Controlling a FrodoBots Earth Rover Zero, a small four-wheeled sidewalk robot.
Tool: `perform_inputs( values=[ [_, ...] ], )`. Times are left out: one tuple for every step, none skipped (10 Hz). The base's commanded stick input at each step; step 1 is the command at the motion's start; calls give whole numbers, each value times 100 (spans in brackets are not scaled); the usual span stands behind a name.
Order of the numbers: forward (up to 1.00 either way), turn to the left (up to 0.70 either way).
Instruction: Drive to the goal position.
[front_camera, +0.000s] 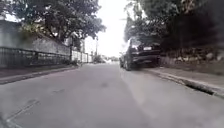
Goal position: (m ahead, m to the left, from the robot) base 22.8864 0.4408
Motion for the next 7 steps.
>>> perform_inputs(
  values=[
    [83, -1],
    [80, -1],
    [80, -1],
    [80, -1],
    [80, -1],
    [81, -1],
    [92, -1]
  ],
)
